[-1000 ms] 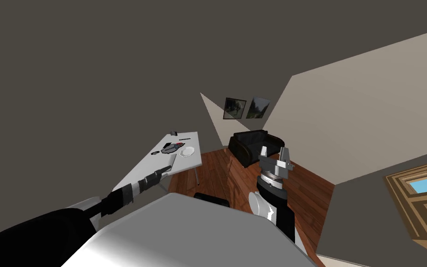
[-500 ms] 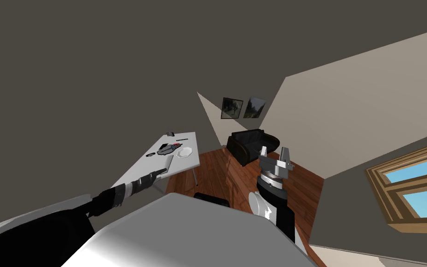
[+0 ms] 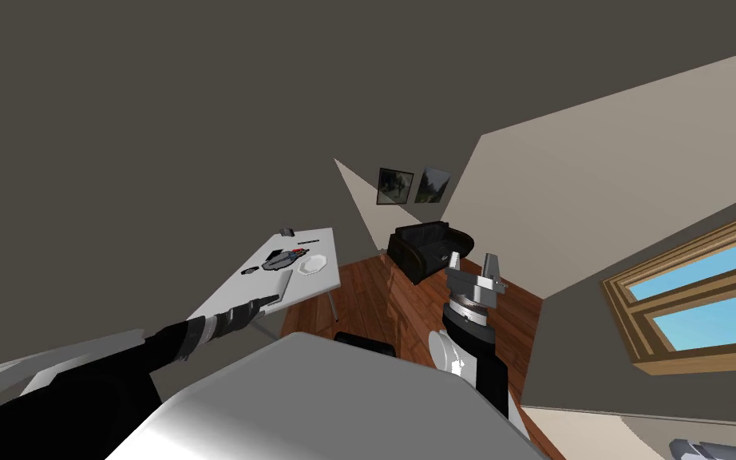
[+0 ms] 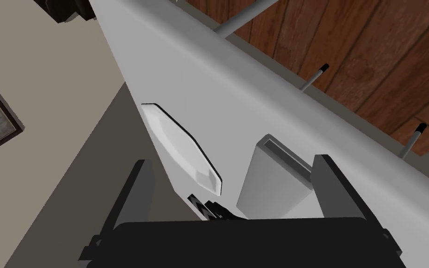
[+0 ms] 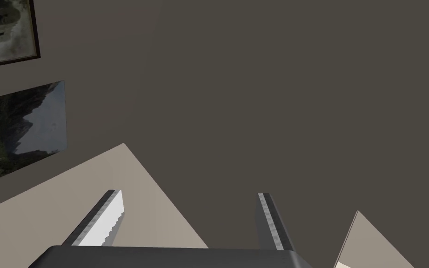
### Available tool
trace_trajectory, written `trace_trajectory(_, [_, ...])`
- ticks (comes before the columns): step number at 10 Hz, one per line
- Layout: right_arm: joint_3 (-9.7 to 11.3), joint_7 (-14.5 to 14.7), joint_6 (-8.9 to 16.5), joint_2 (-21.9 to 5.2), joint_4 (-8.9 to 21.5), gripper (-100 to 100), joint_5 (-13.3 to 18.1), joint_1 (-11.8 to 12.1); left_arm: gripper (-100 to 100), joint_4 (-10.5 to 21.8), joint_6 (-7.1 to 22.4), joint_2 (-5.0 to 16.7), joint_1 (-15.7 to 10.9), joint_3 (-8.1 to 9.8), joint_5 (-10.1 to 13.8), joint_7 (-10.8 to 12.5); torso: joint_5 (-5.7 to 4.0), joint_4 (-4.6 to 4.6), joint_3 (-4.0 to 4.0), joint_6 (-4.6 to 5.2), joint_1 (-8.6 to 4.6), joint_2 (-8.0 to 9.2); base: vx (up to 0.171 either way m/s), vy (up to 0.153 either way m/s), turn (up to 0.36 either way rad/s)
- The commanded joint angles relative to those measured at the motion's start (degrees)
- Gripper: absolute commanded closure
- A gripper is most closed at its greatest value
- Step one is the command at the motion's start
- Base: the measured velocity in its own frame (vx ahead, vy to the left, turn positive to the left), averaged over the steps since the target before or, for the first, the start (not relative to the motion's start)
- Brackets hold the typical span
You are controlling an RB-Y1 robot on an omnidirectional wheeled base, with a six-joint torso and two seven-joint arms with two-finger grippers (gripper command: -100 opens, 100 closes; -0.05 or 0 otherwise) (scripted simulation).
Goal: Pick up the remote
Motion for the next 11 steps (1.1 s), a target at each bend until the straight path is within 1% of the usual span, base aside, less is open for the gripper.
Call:
trace_trajectory(1, [0.0, 0.0, 0.0, 0.0, 0.0, 0, 0.0, 0.0, -100, 0.37, -0.17, 2.86, 2.31, 1.26, 0.58, 0.42, 0.0, 0.0, 0.0, 0.0, 0.0, 0.0, 0.012, -0.013, -0.064])
trace_trajectory(2, [-0.01, 0.0, 0.0, 0.0, 0.0, 0, 0.0, 0.01, -100, 2.08, -0.1, 4.73, 4.17, 1.36, 1.26, 1.16, -0.02, 0.0, 0.0, -0.04, 0.0, 0.0, 0.023, -0.02, -0.113])
trace_trajectory(3, [0.0, 0.0, 0.0, 0.0, 0.0, 0, 0.0, 0.0, -100, 2.08, -0.1, 6.59, 4.28, 1.36, 1.26, 1.16, -0.01, -0.01, -0.02, -0.02, -0.03, -0.03, 0.019, -0.015, -0.06])
trace_trajectory(4, [0.0, 0.0, 0.0, 0.0, 0.0, 0, 0.0, 0.01, -100, 3.72, -0.02, 8.24, 6.26, 1.37, 1.91, 1.9, -0.01, -0.01, -0.02, -0.04, -0.02, -0.03, 0.023, -0.023, -0.13])
trace_trajectory(5, [0.0, 0.0, 0.0, 0.0, 0.0, 0, 0.0, 0.0, -100, 3.72, -0.02, 9.94, 6.26, 1.37, 1.91, 1.9, -0.02, -0.01, -0.02, -0.02, -0.04, -0.04, 0.017, -0.016, -0.058])
trace_trajectory(6, [0.0, 0.0, 0.0, 0.0, 0.0, 0, 0.0, 0.01, -100, 3.72, -0.02, 10.53, 6.26, 1.37, 1.91, 1.9, -0.01, 0.0, -0.02, -0.04, -0.03, -0.03, 0.005, -0.007, 0.013])
trace_trajectory(7, [-0.01, 0.0, 0.0, 0.0, 0.0, 0, 0.0, 0.01, -100, 5.26, 0.04, 12.77, 8.25, 1.29, 2.52, 2.62, 0.0, 0.01, 0.01, -0.05, 0.0, 0.01, 0.018, -0.018, -0.113])
trace_trajectory(8, [0.0, 0.0, 0.0, 0.0, 0.0, 0, 0.0, 0.0, -100, 5.26, 0.04, 13.98, 8.25, 1.29, 2.52, 2.62, -0.01, 0.0, -0.01, -0.02, -0.02, -0.01, 0.021, -0.015, -0.079])
trace_trajectory(9, [0.0, 0.0, 0.0, 0.0, 0.0, 0, 0.0, 0.01, -100, 6.71, 0.11, 15.82, 10.24, 1.1, 3.1, 3.34, -0.01, 0.0, -0.02, -0.04, -0.02, -0.03, 0.027, -0.016, -0.107])
trace_trajectory(10, [0.0, 0.0, 0.0, 0.0, 0.0, 0, 0.0, 0.01, -100, 6.71, 0.11, 17.25, 10.24, 1.1, 3.1, 3.34, -0.01, -0.01, -0.03, -0.03, -0.01, -0.05, 0.027, -0.014, -0.069])
trace_trajectory(11, [-0.01, 0.0, 0.0, 0.0, 0.0, 0, 0.0, 0.01, -100, 8.05, 0.18, 19.06, 12.24, 0.81, 3.63, 4.04, -0.01, -0.01, -0.03, -0.04, -0.02, -0.06, 0.042, -0.025, -0.111])
